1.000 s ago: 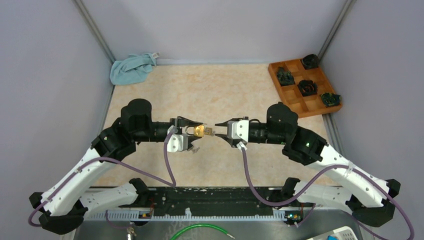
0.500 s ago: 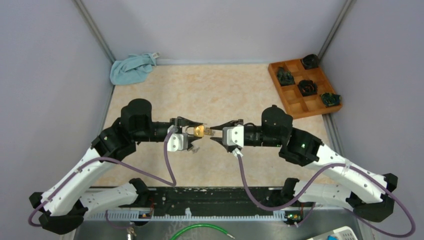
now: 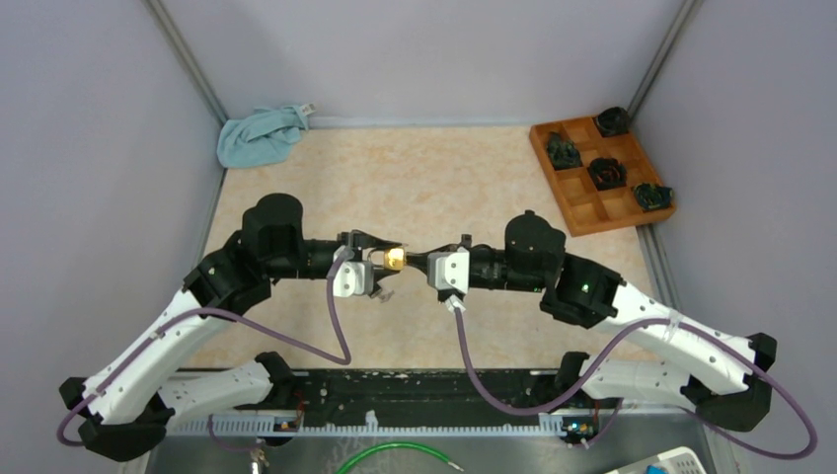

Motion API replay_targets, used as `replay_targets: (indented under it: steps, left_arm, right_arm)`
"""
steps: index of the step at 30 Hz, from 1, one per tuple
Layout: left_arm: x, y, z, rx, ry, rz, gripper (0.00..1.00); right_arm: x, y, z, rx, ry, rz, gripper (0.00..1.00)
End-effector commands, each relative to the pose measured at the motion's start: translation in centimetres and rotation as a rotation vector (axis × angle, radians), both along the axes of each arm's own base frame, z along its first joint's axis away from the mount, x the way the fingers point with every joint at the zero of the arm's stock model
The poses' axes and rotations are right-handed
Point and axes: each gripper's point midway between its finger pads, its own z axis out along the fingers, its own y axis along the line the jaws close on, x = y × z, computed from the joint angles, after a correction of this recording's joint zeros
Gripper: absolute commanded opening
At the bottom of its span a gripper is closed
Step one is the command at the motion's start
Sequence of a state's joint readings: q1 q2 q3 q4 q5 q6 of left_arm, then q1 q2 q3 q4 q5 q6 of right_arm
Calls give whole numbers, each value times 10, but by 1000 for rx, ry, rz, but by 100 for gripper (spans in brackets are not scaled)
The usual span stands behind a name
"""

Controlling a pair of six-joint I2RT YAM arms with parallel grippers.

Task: Unlock with the key
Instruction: Unlock the lock.

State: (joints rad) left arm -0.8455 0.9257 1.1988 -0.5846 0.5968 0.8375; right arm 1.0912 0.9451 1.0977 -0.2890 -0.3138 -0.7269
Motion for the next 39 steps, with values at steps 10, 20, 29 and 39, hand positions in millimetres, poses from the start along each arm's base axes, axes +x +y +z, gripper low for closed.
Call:
replay_targets:
  steps: [10,20,29,39]
  left_arm:
    - [-4,-2,32,-77,-92,-39,0]
    - [14,4,61,-152,-560,-18,0]
    - [9,6,62,-147,-906,-75,0]
    - [4,8,57,-151,-1071,-93,0]
  right_arm:
    - [2,7,18,60,6,-12,0]
    - [4,20,18,130,242,-58,0]
    - [-3,22,29,202,333,-41,0]
    - [2,25,23,200,419,-90,0]
